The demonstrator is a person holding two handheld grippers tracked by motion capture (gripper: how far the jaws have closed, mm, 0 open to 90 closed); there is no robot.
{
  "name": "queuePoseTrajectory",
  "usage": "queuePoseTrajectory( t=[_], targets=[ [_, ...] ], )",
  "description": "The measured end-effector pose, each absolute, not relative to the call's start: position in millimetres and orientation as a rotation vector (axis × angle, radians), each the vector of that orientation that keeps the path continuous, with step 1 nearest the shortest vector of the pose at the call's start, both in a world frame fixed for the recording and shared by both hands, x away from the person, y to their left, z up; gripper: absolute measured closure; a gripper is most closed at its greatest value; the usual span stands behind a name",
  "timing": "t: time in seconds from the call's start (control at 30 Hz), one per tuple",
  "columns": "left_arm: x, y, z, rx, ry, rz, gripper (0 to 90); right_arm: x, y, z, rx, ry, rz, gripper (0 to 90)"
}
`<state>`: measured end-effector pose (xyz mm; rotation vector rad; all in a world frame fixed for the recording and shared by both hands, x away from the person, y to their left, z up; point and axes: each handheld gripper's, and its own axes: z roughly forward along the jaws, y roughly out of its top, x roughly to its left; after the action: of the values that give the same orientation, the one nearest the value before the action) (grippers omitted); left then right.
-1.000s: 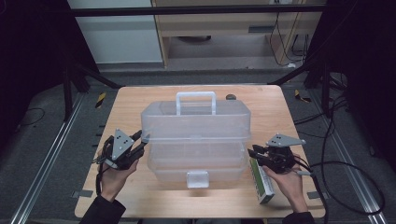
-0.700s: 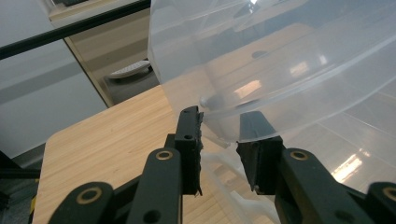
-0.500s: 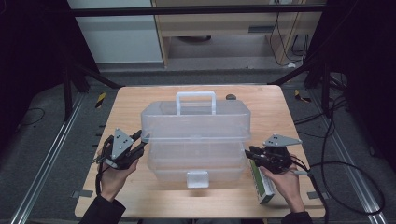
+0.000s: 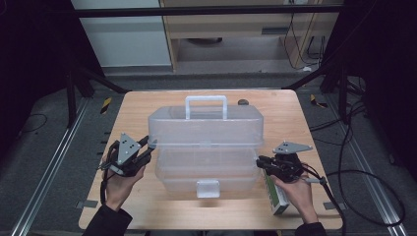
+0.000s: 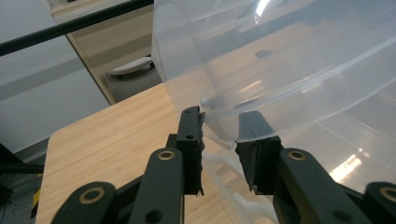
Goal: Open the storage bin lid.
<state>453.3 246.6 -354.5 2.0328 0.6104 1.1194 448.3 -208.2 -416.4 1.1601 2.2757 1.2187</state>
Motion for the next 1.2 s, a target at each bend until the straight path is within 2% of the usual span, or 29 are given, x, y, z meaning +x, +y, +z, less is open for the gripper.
queuePoseTrajectory(
  t=[0.77, 0.8, 0.9, 1.2],
  targets=[
    [475, 247, -331, 1.989, 0.675, 1.081, 74.4, 446, -207, -417, 1.141, 2.264, 1.199, 77.7],
    [483, 252, -324, 2.091, 0.513, 1.098, 74.5, 446, -207, -417, 1.141, 2.263, 1.201, 77.7],
    [476, 246, -331, 1.952, 0.723, 1.08, 74.7, 446, -207, -417, 1.143, 2.263, 1.2, 77.7],
    [488, 246, -323, 1.951, 0.698, 1.087, 76.1, 446, -207, -417, 1.14, 2.263, 1.197, 77.8]
  ],
)
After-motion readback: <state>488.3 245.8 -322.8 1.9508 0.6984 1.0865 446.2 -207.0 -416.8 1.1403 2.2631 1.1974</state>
